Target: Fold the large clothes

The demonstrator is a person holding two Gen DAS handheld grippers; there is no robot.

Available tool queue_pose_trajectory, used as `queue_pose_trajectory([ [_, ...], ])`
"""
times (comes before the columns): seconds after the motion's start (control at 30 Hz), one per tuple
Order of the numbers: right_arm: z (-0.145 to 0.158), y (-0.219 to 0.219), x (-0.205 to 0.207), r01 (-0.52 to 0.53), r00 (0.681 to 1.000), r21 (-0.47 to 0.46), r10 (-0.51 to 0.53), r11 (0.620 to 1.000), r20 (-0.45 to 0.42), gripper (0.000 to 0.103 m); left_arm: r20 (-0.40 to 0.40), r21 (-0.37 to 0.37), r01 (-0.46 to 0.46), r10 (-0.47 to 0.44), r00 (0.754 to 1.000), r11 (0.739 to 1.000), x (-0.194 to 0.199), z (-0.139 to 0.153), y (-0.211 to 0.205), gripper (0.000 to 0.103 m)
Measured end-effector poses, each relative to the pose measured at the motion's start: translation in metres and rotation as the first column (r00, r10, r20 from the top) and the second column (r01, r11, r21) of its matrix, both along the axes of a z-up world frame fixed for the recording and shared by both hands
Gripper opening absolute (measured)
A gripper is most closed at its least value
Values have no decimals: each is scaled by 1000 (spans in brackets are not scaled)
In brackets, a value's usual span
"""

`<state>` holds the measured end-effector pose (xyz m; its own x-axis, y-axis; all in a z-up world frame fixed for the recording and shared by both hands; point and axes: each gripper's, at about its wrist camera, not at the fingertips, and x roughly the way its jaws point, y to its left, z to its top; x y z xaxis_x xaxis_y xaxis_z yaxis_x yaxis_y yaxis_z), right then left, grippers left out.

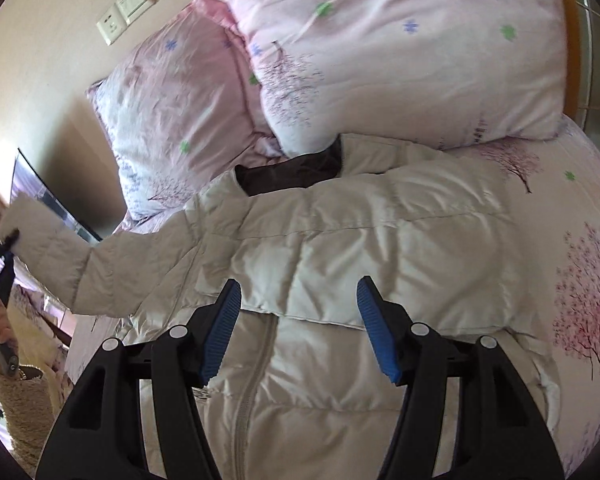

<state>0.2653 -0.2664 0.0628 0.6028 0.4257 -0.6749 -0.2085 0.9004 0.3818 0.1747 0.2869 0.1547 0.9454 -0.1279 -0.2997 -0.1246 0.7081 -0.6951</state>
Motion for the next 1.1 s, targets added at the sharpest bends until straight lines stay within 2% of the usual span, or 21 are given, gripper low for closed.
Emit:
queue_pose_trajectory([
  [0.17,-1,-18,-4,34,999,3,-34,999,2,62,29,28,183,-184,983,983,34,10,-68,9],
  [0.3,1,-31,-5,58,998,10,-58,998,12,62,26,35,303,-304,952,952,59,2,-118,9],
  [0.4,0,-38,-4,76,997,13,-76,997,15,62,-3,27,398,-398,918,917,79,-12,-160,8],
  [0.47,-2,-41,-2,90,996,10,-90,996,9,62,-50,23,461,-460,887,887,93,-29,-193,8],
  [0.5,-4,-43,-1,97,995,8,-97,995,7,62,-78,19,491,-488,869,871,99,-38,-207,8],
  [0.6,-10,-49,5,122,993,16,-121,992,-12,62,-202,-10,586,-576,792,810,121,-75,-253,9],
  [0.67,-14,-51,8,133,991,22,-132,991,-27,62,-306,-41,649,-628,715,759,134,-105,-283,11],
  [0.7,-16,-52,10,136,990,24,-135,990,-35,62,-340,-47,671,-643,686,740,138,-114,-292,17],
  [0.73,-18,-53,12,136,990,33,-135,990,-46,62,-386,-48,703,-662,642,709,142,-125,-302,26],
  [0.77,-19,-53,13,134,990,43,-131,990,-56,62,-401,-51,722,-676,618,690,142,-130,-308,33],
  [0.8,-21,-52,15,131,990,52,-128,990,-63,62,-395,-65,741,-699,596,668,139,-134,-308,55],
  [0.83,-21,-52,16,127,990,61,-123,990,-68,62,-372,-68,747,-711,596,662,135,-132,-305,68],
  [0.87,-21,-50,17,123,991,67,-118,990,-69,62,-353,-60,747,-715,604,662,130,-127,-300,73],
  [0.93,-23,-46,19,104,992,92,-97,990,-82,62,-294,-13,746,-716,633,665,118,-108,-282,93],
  [1.03,-29,-36,25,63,991,155,-44,986,-123,62,-221,71,709,-682,697,702,95,-82,-246,98],
  [1.1,-36,-28,32,30,988,192,0,981,-155,61,-211,152,651,-619,757,744,76,-75,-217,101],
])
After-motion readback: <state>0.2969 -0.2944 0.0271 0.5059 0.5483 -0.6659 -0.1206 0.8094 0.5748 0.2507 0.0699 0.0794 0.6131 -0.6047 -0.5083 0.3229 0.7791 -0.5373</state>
